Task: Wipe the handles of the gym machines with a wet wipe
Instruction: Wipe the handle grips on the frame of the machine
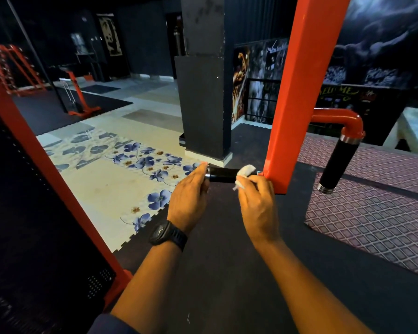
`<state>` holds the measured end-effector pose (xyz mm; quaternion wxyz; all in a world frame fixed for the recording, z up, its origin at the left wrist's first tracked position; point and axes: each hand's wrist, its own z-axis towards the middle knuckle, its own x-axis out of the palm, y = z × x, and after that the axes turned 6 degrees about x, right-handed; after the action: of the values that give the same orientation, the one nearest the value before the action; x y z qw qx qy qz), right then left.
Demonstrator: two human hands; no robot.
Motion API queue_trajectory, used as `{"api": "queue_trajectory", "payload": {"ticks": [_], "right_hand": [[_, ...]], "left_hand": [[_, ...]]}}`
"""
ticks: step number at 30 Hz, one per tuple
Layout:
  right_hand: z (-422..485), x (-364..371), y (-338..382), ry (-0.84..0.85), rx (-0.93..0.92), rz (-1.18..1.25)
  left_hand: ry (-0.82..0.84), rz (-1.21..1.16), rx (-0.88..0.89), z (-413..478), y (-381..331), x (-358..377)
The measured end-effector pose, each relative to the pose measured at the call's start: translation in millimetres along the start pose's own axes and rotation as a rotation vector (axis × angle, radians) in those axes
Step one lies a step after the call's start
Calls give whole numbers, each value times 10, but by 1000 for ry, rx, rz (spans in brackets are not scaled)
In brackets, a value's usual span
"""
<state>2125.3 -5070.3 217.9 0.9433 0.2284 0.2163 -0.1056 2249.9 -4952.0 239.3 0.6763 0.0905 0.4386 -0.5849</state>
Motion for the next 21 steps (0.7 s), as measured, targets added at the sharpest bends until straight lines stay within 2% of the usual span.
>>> {"api": "queue_trajectory", "payload": {"ticks": [2, 6, 11, 17, 21], "right_hand": [[-29, -9, 47, -21, 80, -12], [26, 41, 146, 29, -77, -24], [259, -48, 138, 26, 105, -69], [413, 15, 411, 213, -58, -99], [577, -12, 404, 280, 66, -158]], "left_hand": [[-7, -11, -2, -9, -5, 14], [-16, -8, 18, -19, 9, 19], [-58, 11, 76, -2, 13, 61], [-106, 22, 120, -21, 74, 136], [-37, 92, 68, 0, 105, 148]]}}
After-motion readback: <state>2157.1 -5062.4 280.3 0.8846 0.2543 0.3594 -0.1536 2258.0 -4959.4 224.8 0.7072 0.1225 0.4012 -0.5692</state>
